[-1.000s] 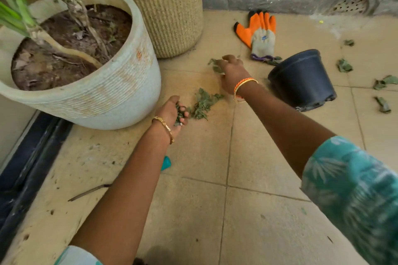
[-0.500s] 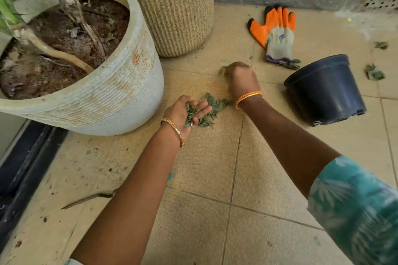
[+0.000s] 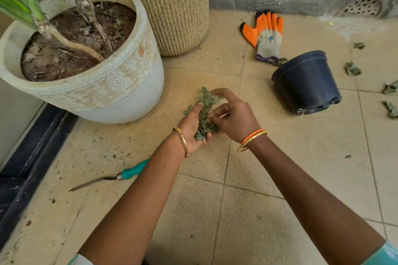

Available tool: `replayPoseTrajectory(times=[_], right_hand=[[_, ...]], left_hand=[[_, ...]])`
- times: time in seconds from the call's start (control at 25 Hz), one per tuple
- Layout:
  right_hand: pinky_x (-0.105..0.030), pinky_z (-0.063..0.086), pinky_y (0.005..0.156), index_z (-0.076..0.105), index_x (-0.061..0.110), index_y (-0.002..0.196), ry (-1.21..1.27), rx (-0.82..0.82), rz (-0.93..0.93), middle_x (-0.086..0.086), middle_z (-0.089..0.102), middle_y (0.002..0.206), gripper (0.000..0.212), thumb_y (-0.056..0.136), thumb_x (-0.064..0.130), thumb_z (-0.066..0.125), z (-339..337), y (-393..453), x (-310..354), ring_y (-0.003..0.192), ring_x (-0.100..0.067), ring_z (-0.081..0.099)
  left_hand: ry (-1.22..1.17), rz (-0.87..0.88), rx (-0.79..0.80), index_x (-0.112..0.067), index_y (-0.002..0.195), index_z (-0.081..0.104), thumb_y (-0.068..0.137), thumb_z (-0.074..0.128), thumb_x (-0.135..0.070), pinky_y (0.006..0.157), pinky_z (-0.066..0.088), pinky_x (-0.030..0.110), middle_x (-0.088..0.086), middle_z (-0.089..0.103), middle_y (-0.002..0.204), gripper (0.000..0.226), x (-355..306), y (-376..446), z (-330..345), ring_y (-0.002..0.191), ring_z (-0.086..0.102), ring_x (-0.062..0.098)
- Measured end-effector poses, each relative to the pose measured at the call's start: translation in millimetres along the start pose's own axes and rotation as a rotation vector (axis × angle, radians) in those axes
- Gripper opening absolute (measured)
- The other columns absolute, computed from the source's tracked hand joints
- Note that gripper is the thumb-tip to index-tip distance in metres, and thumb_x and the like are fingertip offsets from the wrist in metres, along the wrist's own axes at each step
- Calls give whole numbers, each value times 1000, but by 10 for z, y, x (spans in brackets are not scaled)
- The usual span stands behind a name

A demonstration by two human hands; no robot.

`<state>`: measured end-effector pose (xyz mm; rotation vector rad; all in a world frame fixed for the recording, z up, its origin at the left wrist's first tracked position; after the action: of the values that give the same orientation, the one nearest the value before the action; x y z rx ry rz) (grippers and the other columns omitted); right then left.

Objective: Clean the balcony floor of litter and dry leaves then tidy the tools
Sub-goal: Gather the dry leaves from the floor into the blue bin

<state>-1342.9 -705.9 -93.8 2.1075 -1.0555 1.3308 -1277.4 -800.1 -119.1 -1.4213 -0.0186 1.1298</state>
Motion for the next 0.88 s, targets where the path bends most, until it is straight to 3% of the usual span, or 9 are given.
replayPoseTrajectory(times=[0.16, 0.24, 0.32, 0.4, 0.44, 0.52, 0.6, 0.68, 0.88], right_hand=[[-8, 40, 73, 67, 14, 107, -229, -64, -94, 2, 64, 95, 26, 84, 4, 59, -84, 16, -36, 88, -9, 55], [-30, 44, 92, 59, 14, 122, -407, -4, -126, -9, 53, 120, 43, 82, 0, 55, -61, 245, -89, 113, -25, 47], [-46, 33, 107, 37, 19, 141, -625, 239, -79, -13, 27, 148, 68, 79, -4, 54, 69, 483, -167, 135, -36, 24], [-52, 22, 111, 25, 22, 147, -820, 409, -81, -7, 9, 156, 78, 80, -5, 53, 202, 618, -257, 142, -34, 8], [-52, 21, 112, 27, 21, 146, -860, 427, -105, -6, 12, 156, 74, 82, -6, 52, 246, 651, -305, 142, -33, 10], [-48, 32, 108, 47, 11, 136, -812, 309, -203, -14, 39, 145, 58, 82, -11, 48, 263, 677, -385, 134, -37, 31], [-44, 45, 93, 65, 0, 113, -706, 113, -260, -23, 61, 114, 42, 78, -16, 49, 191, 655, -414, 110, -41, 53], [-38, 47, 85, 68, -4, 105, -647, -25, -212, -24, 64, 102, 35, 77, -15, 50, 68, 600, -420, 98, -38, 58], [-33, 47, 83, 70, -3, 101, -457, -325, -37, -23, 65, 99, 27, 79, -9, 54, -276, 311, -308, 92, -34, 60]], left_hand=[[14, -4, -81, -13, 72, 50, 100, 43, -23, 29, 27, 11, -1, 54, 54, 30, 62, -25, -124, 37, 55, 10], [-8, -11, -130, -14, 67, 44, 99, 42, -23, 29, 24, 10, -1, 48, 51, 33, 27, -32, -204, 33, 50, 10], [-16, -4, -186, -16, 64, 41, 98, 44, -28, 30, 24, 10, -3, 44, 46, 36, -16, -54, -270, 31, 44, 9], [-13, -18, -249, -17, 59, 38, 96, 45, -34, 33, 28, 10, -4, 40, 40, 41, -23, -76, -344, 32, 39, 9], [-10, -31, -271, -17, 57, 38, 96, 44, -34, 35, 30, 11, -4, 39, 38, 43, -18, -85, -389, 33, 37, 9], [-31, -56, -276, -16, 55, 37, 95, 40, -28, 38, 33, 12, -3, 38, 38, 42, -3, -109, -461, 36, 37, 11], [-63, -66, -248, -16, 53, 37, 91, 37, -22, 42, 35, 15, -3, 37, 39, 38, 15, -119, -482, 39, 38, 13], [-74, -78, -222, -16, 53, 38, 89, 36, -20, 45, 36, 16, -3, 38, 40, 36, 39, -140, -451, 40, 38, 13], [-64, -57, -152, -13, 66, 48, 93, 31, -18, 42, 34, 14, 0, 47, 49, 32, 40, -111, -275, 32, 40, 10]])
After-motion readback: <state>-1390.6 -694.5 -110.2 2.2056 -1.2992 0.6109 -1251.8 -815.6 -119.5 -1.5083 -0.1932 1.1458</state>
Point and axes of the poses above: each hand's wrist, its own y-axis towards the middle knuckle, its own z-axis out of the palm, x = y × z, the point moved 4 cm from there along y, towards the middle knuckle
